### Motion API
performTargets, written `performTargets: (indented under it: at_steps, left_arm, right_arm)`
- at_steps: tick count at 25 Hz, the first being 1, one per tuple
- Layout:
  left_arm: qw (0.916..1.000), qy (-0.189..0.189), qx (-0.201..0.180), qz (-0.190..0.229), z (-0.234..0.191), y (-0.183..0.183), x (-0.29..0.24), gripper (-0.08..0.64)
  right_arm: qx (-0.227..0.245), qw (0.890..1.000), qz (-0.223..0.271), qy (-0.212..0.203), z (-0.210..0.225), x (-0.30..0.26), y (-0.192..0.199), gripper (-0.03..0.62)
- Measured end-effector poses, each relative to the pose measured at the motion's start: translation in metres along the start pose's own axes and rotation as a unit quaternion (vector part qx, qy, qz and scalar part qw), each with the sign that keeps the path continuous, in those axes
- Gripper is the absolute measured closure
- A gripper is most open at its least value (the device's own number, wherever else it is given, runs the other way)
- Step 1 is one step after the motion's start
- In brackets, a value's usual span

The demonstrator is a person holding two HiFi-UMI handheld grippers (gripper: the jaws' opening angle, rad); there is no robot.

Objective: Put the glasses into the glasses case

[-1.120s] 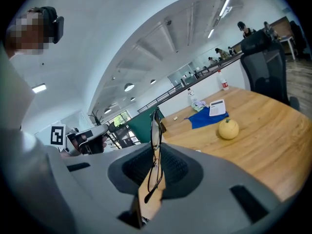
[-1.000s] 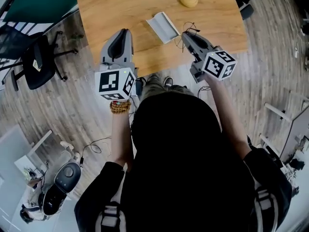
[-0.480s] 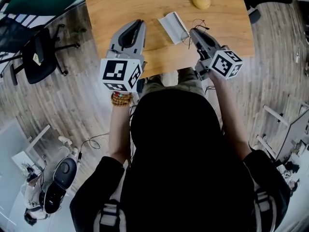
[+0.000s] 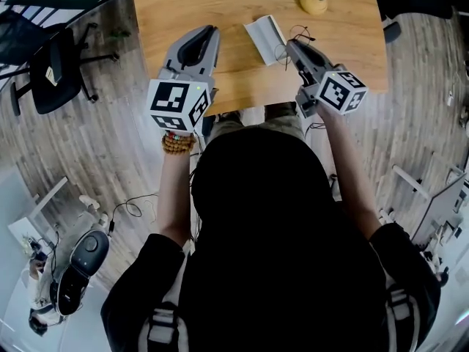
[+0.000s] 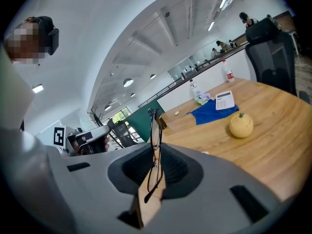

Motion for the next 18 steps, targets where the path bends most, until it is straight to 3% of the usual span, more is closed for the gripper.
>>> performTargets:
  at_steps: [7,18]
  left_arm:
    - [0.9999,0.014,-0.005,-0.004,0.005,0.007,-0.005,0.518]
    - [0.9997,-0.013,0.015,-0.014,-0.001,0.025,0.009,0.518]
  right_arm:
    - [0.015,1.0,-0.019,0.007,0.009,-0.004,0.002,0.541]
    - [0.035,0.998,-0.048,0.02,0.024,-0.012,0.015,0.54]
Point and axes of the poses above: the fingertips, and each gripper's own axes: x backward along the fingers, z to its right, y out of its underside, the point moved 7 cm from there along x, backward along the fingers, and after that the axes turned 6 degrees about -y, right-handed, at the moved point
